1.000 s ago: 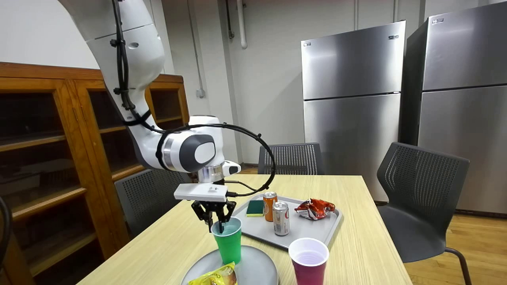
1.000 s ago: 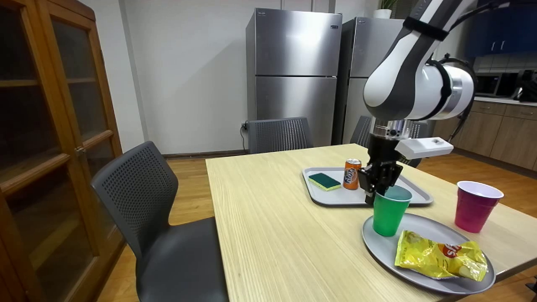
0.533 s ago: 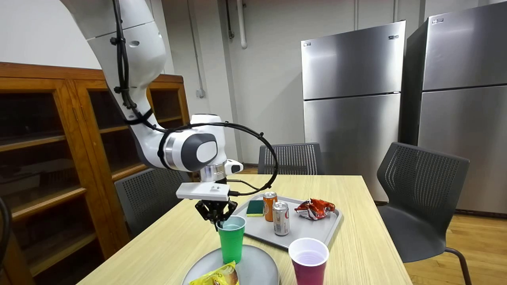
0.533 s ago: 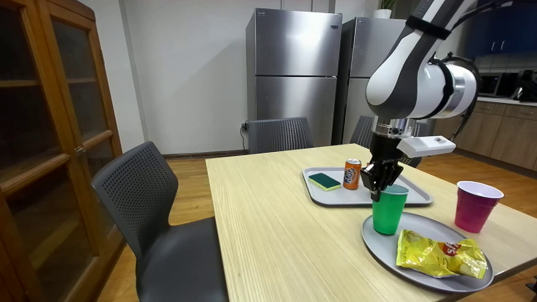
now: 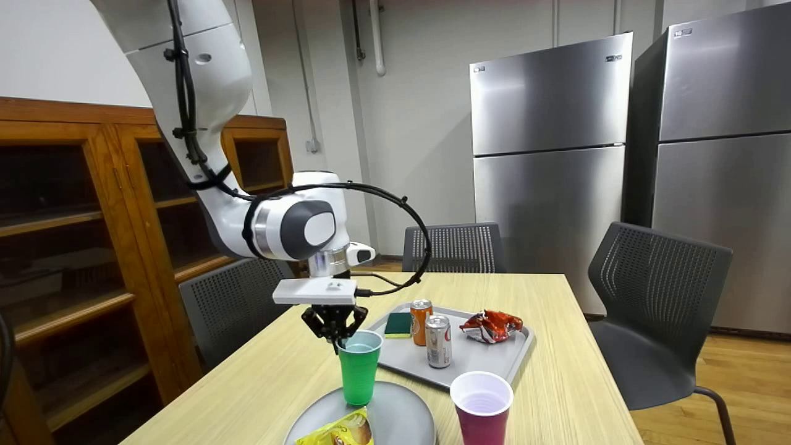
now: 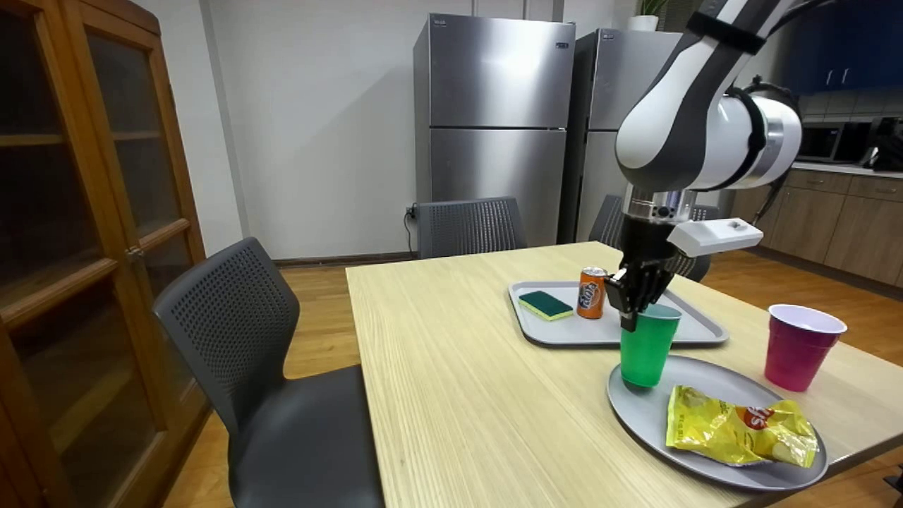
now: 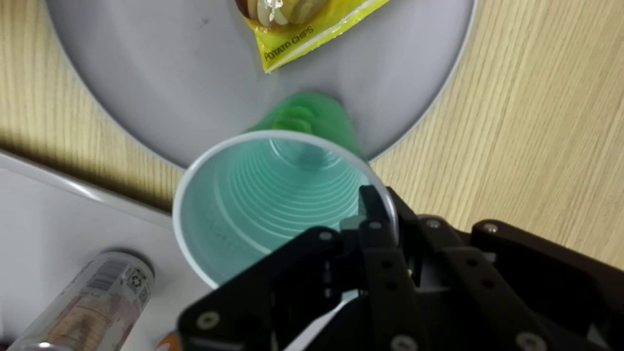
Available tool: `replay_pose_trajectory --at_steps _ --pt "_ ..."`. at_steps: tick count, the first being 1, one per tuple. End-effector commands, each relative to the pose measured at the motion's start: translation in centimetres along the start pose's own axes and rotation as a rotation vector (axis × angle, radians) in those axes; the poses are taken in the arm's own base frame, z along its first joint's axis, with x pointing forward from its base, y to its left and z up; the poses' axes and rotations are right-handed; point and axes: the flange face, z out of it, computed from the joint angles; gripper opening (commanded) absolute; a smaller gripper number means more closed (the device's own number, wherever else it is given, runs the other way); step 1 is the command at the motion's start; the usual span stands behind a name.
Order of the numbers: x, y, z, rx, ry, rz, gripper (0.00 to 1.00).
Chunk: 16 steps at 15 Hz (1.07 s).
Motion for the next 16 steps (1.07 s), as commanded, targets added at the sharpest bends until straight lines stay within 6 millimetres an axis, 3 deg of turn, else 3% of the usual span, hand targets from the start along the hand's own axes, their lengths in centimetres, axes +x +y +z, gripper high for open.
replay_pose_trajectory --at_steps 1,8,16 --pt "-0.2 -2.1 -2.5 -0.020 0.008 -0.062 0.01" --pt "0.9 -8.1 -3.5 -0.033 0.040 -0.210 0.01" --pt "1.6 -16.2 -3.1 -0.017 0.055 -0.385 0.01"
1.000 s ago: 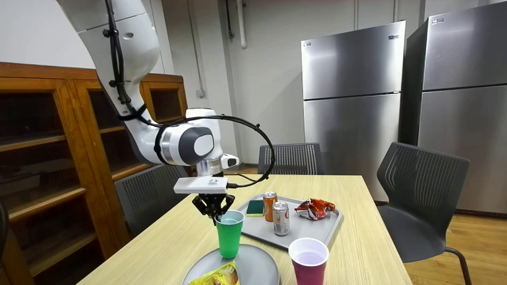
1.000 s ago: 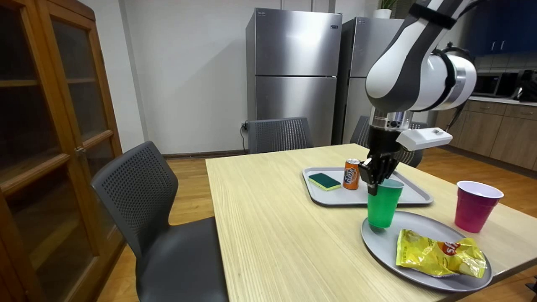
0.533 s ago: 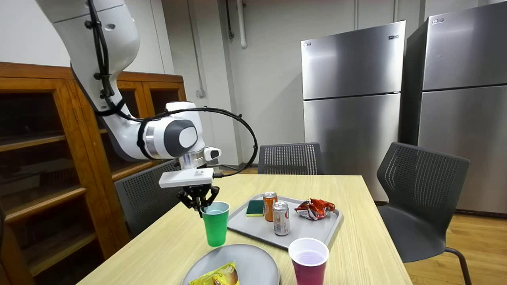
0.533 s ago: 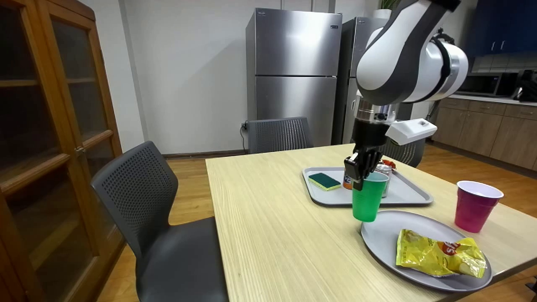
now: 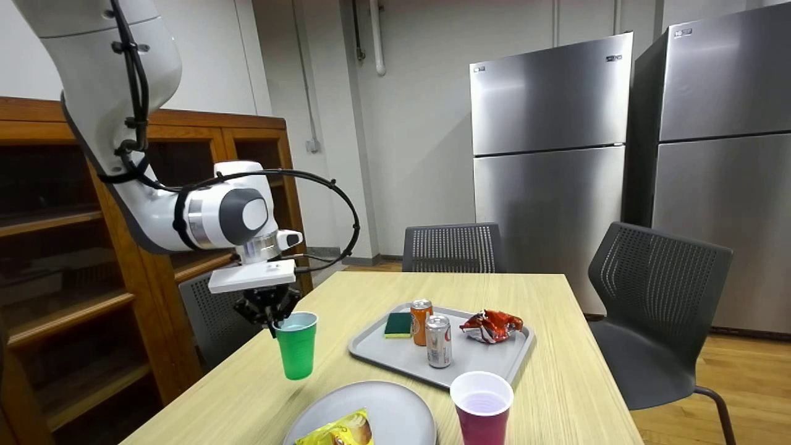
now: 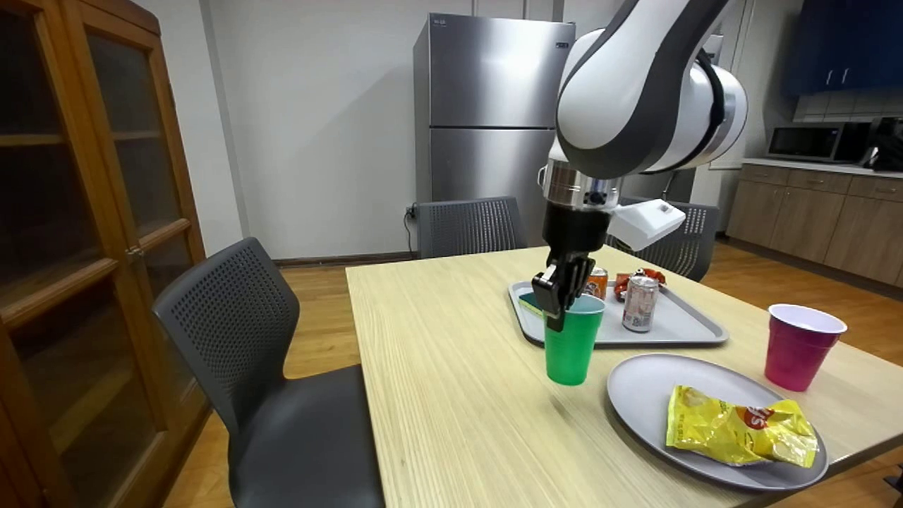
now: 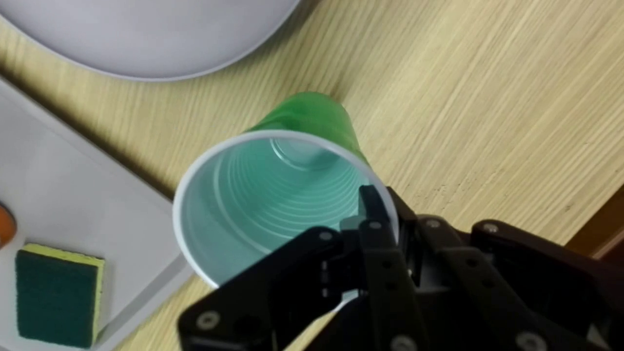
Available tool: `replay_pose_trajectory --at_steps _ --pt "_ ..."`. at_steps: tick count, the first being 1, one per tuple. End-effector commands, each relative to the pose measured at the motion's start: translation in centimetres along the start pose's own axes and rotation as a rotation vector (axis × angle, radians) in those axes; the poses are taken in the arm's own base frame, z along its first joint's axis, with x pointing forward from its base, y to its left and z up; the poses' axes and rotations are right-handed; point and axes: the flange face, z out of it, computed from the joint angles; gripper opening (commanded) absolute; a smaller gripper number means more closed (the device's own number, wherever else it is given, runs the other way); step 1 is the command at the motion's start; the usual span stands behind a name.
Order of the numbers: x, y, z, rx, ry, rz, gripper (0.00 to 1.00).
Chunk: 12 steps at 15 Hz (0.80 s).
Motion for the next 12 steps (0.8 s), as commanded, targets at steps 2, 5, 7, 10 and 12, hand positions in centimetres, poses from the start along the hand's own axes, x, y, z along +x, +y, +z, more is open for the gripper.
replay_pose_trajectory --at_steps 2,5,7,10,12 --pt "1.3 -4.0 -0.3 -0.001 0.013 -0.087 0.01" --pt "2.1 -6.3 0.0 0.000 0.019 -0.132 0.01" --pt "2.5 -7.6 0.4 -0.011 0.021 -0.161 0.01" --pt "2.8 -8.8 1.0 -0.025 0.030 -0.194 0.01" --pt "2.9 -9.4 1.6 -0.026 0.036 -0.205 0.01"
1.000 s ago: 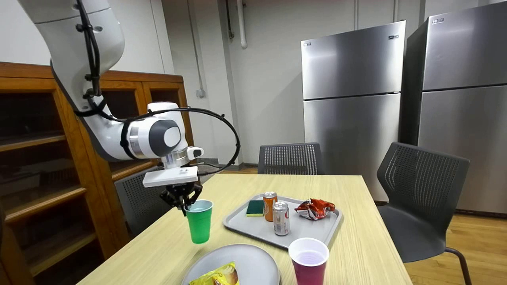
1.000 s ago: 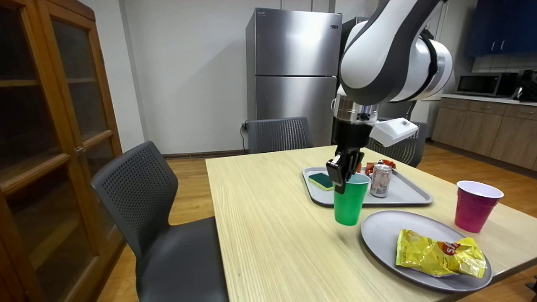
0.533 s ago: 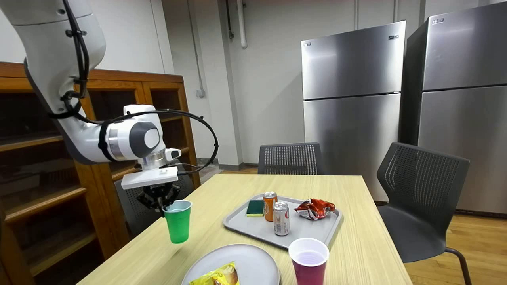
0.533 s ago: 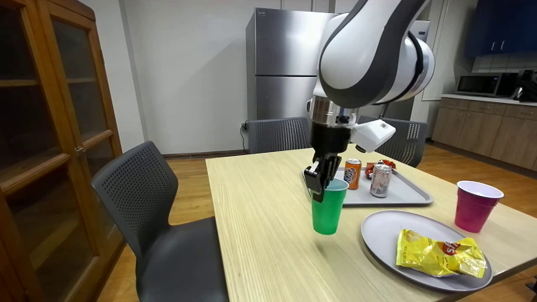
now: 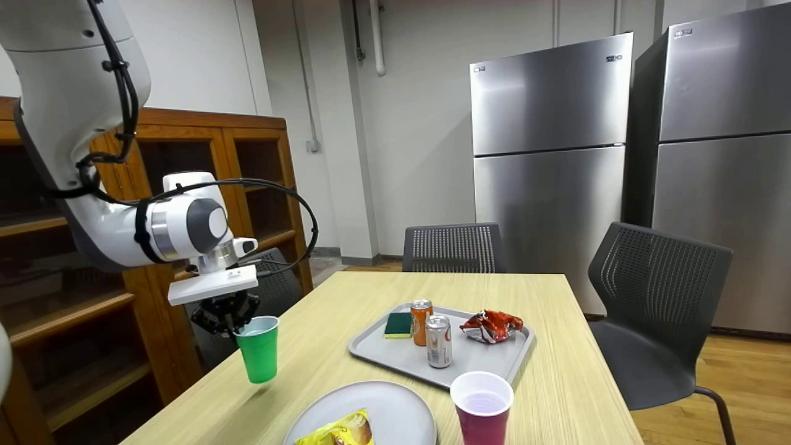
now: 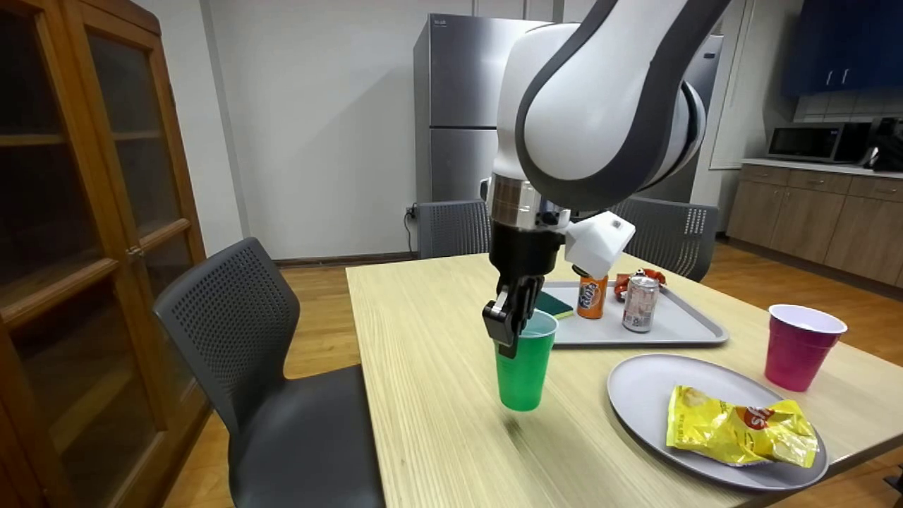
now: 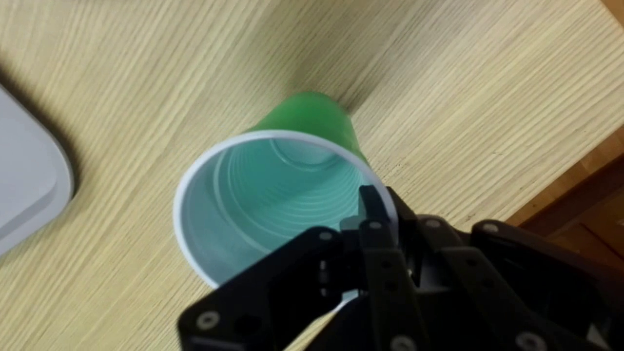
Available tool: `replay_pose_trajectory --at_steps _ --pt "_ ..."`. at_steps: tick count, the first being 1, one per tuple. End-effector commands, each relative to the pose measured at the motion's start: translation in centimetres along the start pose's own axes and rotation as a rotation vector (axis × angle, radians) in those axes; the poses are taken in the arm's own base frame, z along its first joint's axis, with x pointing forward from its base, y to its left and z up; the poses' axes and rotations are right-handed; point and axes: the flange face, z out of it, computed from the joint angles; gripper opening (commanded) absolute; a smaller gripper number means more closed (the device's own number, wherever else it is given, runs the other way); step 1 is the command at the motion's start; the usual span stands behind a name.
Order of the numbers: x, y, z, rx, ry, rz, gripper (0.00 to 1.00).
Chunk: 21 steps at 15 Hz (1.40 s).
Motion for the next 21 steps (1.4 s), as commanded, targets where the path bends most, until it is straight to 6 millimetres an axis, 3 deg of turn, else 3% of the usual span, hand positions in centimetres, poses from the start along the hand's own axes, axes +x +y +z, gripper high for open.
replay_pose_trajectory --at_steps 1,12,13,14,16,21 --pt "1.0 -1.0 0.9 -0.013 0.025 -0.011 0.01" --pt "1.2 -1.7 3.5 -0.002 0.029 -0.021 0.01" --pt "1.2 -1.7 3.5 -0.001 0.025 -0.024 0.30" --pt "1.2 -1.8 3.4 0.000 0.023 -0.025 0.32" --pt "1.1 -1.9 2.7 0.006 0.019 -0.026 0.44" --pt "1.2 -3.0 1.0 0.062 0.029 -0.050 0.83"
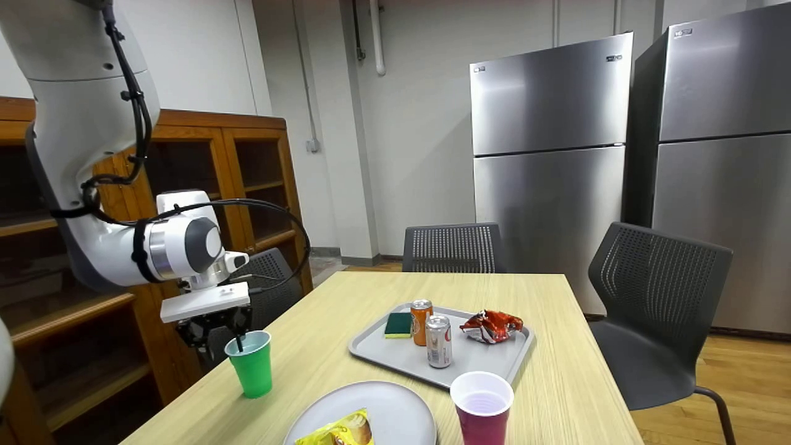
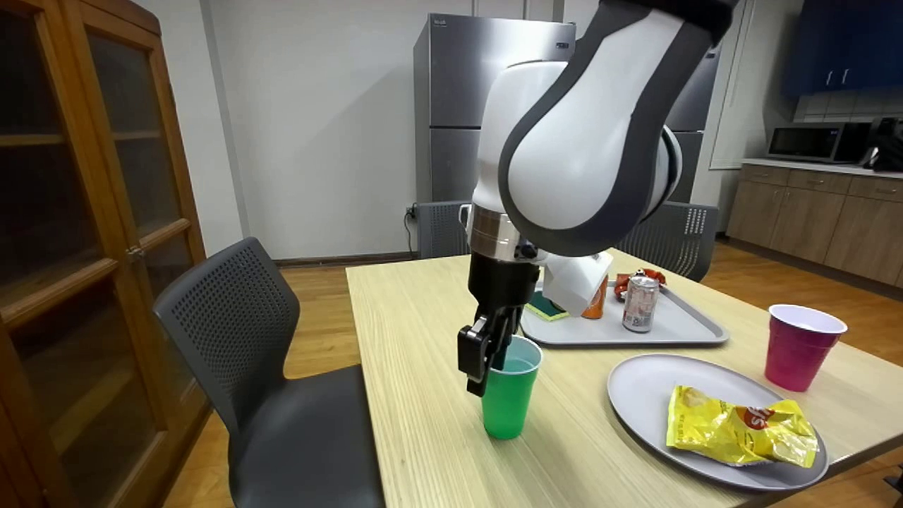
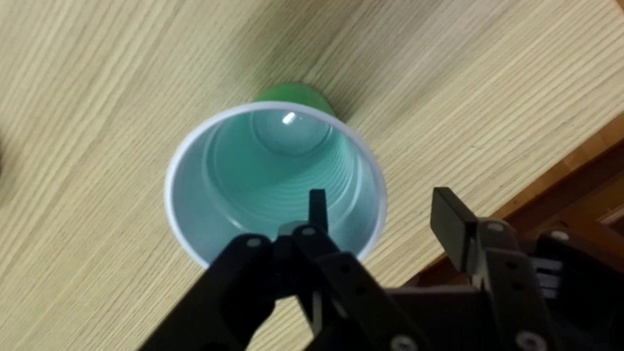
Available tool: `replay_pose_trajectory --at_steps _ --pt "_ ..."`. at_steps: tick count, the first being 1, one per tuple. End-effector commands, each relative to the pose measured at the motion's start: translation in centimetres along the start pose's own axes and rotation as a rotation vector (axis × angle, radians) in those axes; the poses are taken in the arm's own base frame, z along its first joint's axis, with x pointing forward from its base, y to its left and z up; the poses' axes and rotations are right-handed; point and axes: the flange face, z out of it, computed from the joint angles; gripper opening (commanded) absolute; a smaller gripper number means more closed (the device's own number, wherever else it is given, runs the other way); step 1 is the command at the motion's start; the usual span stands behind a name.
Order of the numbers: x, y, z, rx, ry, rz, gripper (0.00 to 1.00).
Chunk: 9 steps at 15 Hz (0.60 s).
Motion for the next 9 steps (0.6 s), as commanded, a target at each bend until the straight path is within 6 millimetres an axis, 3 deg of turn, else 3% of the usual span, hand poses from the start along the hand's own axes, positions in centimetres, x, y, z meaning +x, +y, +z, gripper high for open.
replay_pose_trajectory --at_steps 1,2,3,9 --pt "0.3 -1.0 -2.2 0.045 0.002 -0.018 0.90" --pt "0.3 -1.1 -2.7 0.050 0.001 -0.010 0.98" --pt "0.4 -1.2 -3.2 0.056 0.000 -0.001 1.00" --pt "0.2 -0.3 -6.6 0.004 0.016 0.030 1.00"
